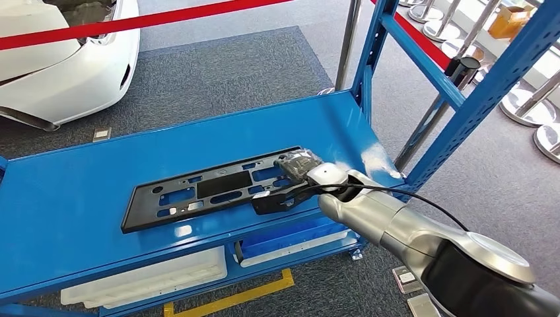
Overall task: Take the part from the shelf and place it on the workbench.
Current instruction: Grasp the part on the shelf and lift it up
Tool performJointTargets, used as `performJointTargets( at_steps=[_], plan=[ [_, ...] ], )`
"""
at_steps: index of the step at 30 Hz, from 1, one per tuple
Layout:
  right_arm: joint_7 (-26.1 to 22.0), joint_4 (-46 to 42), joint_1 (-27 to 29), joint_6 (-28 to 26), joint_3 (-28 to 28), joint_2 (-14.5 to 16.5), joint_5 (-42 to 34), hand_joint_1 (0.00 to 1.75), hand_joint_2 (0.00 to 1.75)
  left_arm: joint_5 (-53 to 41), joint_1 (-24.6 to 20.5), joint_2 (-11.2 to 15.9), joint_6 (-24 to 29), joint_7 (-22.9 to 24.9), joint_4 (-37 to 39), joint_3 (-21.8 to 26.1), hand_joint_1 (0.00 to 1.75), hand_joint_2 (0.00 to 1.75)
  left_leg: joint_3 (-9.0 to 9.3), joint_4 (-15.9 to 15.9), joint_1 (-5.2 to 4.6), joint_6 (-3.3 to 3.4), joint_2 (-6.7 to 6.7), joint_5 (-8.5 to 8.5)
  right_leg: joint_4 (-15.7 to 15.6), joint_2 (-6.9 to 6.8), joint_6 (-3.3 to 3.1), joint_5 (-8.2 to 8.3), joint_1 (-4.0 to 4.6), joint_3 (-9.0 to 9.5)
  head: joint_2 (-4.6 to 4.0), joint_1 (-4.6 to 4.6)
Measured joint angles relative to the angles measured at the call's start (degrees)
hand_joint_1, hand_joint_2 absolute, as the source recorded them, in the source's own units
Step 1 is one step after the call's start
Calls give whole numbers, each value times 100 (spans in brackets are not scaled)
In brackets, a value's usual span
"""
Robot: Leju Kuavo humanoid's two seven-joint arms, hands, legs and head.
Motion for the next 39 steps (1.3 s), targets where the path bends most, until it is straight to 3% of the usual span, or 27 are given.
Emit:
performJointTargets(
  at_steps=[30,33,39],
  plan=[
    [-214,31,-59,-460,33,65,-72,175,175,113,-10,0,404,-576,0,-10,0,0,60,-4,1,-5,2,-4,-2,0,-3,-6,1,59,0,0],
    [-355,22,-16,-707,-22,65,-472,175,175,196,1,0,491,-730,0,6,0,0,61,-4,2,-5,2,-4,-2,1,-3,-6,2,59,0,0],
    [-801,-525,424,-1329,-584,-50,-1969,175,175,472,83,0,958,-1400,0,159,0,0,61,-5,5,-6,3,-5,-2,2,-4,-8,4,56,0,-3]
  ],
)
